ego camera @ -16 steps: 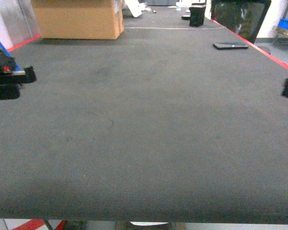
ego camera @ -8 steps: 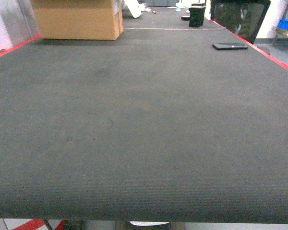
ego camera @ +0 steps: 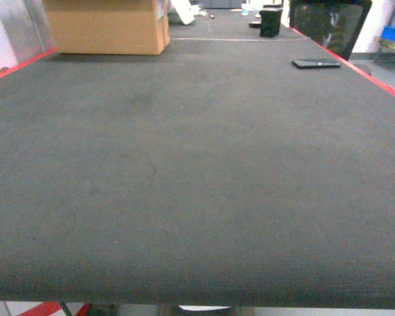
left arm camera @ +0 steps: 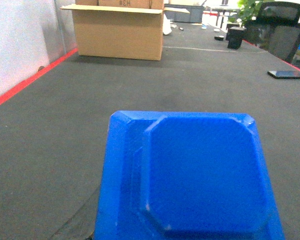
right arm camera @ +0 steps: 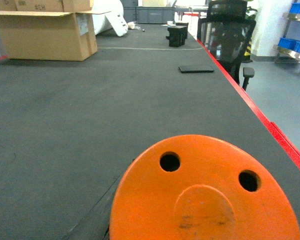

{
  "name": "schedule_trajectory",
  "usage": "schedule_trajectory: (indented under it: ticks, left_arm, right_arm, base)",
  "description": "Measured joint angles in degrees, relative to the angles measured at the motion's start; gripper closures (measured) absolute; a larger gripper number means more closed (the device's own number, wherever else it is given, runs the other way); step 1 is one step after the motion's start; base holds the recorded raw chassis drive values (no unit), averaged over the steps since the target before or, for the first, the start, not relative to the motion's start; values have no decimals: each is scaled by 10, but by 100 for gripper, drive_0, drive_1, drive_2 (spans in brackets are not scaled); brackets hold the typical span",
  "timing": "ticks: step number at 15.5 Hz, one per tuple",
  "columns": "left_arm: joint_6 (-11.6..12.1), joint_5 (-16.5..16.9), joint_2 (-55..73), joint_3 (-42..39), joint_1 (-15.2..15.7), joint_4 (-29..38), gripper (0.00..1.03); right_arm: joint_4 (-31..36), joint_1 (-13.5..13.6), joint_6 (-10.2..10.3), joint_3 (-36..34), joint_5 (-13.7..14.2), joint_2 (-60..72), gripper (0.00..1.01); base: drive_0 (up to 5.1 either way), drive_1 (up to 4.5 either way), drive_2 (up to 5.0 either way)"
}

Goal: Sort blue parts and orange caps into right shelf containers

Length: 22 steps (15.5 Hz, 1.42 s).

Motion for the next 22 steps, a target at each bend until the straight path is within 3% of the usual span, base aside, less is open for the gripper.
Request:
schedule_trajectory:
  ticks: [1,2,3,4,10,11,15,16,17,21,22]
  left_arm:
    - [0,7,-20,-15,8,-4,61]
    - [0,20,-45,-31,20,-12,61]
    - [1,59,-67,-43,57,-22,61]
    - [0,55,-84,-53,67,-31,61]
    - [0,64,-206,-93,62,-112,61]
    - [1,64,-215,-109,62,-87,61]
    - [1,64,-287,-109,62,-163,61]
    - [1,64,-297,-109,62,-176,61]
    - [0,63,-309,-109,62,-190,61]
    - [0,64,-354,-109,62,-234,61]
    - [1,63,-392,-107,62,-284,61]
  right_arm:
    - [-6,-11,0,-12,-8,-16,58]
    - [-16,-38,-1,-23,-45,-37,58]
    - [-22,-72,-2,-31,-68,-54,58]
    - [-31,-76,-2,-40,-69,-71,58]
    - [-60,-73,-4,-75,-74,-150,58]
    - [-79,-73,-4,-78,-74,-163,58]
    - [-119,-73,-4,-78,-74,-207,58]
    - [-196,-73,-4,-78,-75,-256,58]
    - [-217,-73,-4,-78,-74,-299,58]
    - [-218,-73,-4,-78,-74,-302,58]
    - [-218,-73,-4,-78,-74,-302,58]
  base:
    - [0,0,0]
    - [0,0,0]
    - [0,0,0]
    - [0,0,0]
    - [0,0,0]
    - [0,0,0]
    - [0,0,0]
    - [0,0,0]
    - [0,0,0]
    - [0,0,0]
    - [0,0,0]
